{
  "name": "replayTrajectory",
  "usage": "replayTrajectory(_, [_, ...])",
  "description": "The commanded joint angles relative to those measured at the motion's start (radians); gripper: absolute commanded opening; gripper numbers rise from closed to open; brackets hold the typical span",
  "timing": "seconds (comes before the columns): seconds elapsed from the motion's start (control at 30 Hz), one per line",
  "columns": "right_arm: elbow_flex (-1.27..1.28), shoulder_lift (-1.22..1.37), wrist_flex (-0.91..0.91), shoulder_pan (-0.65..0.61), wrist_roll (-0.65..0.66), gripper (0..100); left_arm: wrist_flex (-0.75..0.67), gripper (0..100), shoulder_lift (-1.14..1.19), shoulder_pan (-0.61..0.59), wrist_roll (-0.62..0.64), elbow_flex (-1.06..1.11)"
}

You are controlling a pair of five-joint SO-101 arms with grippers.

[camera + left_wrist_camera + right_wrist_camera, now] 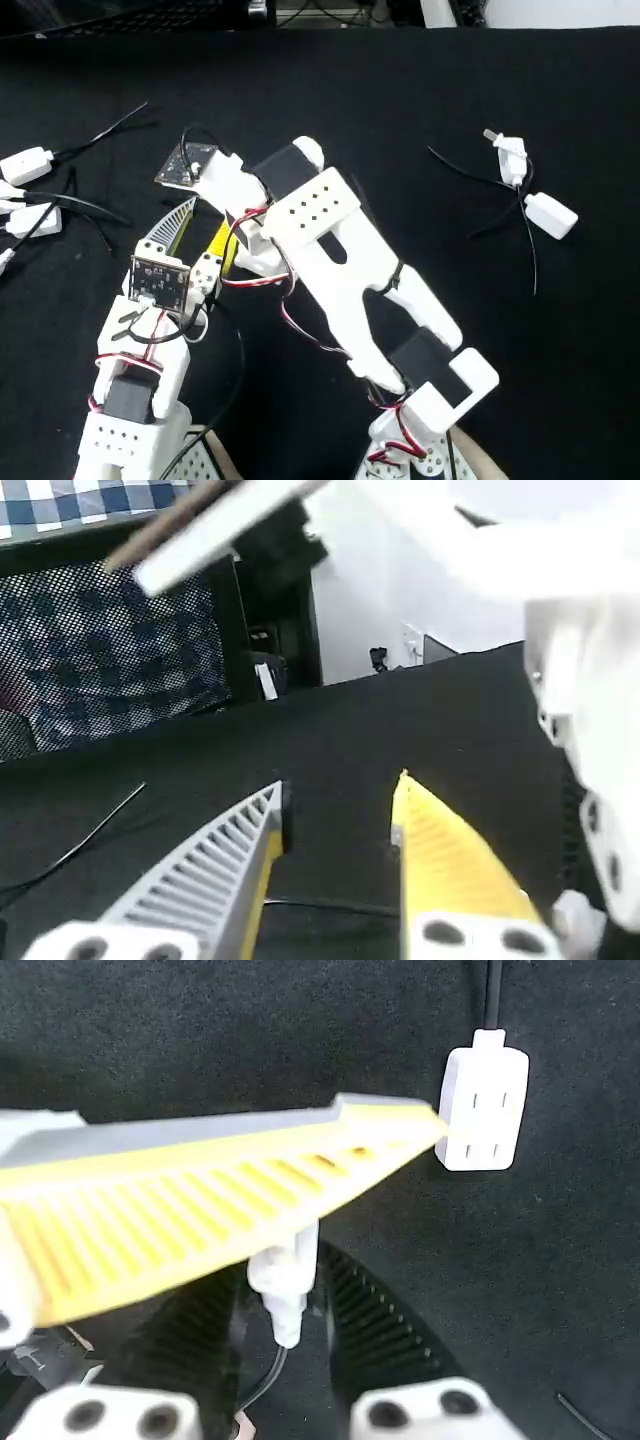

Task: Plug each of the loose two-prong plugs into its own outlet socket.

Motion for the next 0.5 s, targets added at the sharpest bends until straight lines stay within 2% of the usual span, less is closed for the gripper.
replayTrajectory(0.0, [-0.030,-0.054,0.005,-0.012,0.008,1.2,0.020,18,-0.005,0.054,0.008,0.015])
replayTrajectory(0.2, [-0.035,-0.108,0.006,-0.038,0.008,1.2,0.015,18,-0.006,0.068,0.112,0.015])
replayTrajectory(0.47, [-0.039,-0.177,0.006,-0.061,0.000,1.2,0.095,18,-0.003,0.133,0.117,0.015])
